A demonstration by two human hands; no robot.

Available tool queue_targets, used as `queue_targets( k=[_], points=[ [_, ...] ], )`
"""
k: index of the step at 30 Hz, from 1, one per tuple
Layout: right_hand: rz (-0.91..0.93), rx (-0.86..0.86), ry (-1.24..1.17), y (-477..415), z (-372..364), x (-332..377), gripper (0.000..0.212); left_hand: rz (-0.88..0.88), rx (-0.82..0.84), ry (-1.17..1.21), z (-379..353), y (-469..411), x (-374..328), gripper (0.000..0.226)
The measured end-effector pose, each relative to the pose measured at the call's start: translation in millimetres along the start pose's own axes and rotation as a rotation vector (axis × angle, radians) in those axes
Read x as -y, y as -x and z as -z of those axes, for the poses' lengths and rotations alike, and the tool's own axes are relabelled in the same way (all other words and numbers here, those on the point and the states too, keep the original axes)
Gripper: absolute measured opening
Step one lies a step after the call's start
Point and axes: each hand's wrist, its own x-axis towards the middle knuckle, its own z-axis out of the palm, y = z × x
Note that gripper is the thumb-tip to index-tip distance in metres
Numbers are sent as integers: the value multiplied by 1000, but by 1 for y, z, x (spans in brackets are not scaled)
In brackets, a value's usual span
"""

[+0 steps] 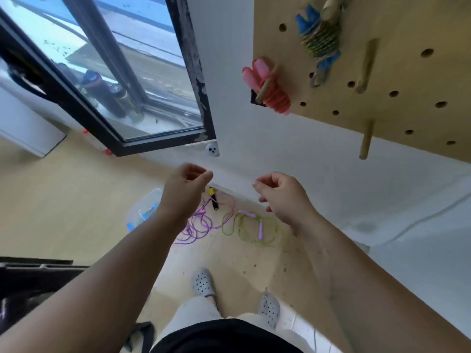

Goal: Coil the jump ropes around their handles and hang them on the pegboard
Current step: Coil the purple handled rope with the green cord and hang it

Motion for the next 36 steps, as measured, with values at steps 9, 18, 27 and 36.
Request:
queue_targets(
  k=[9, 18, 27, 36],
  points=[
    [-261, 53, 174, -58, -100, -74, 10, 292, 114, -89, 85, -52, 125, 17],
    [-477, 54, 334, -124, -216, -155, 12, 323, 322, -368, 122, -159, 248, 30],
    [-564, 90, 570, -222, -230, -319, 46, 250, 521, -550, 2, -249, 376, 46],
    [-624, 97, 599, -338, -229, -523, 45, 156, 634, -692, -165, -346, 524, 54]
  ],
)
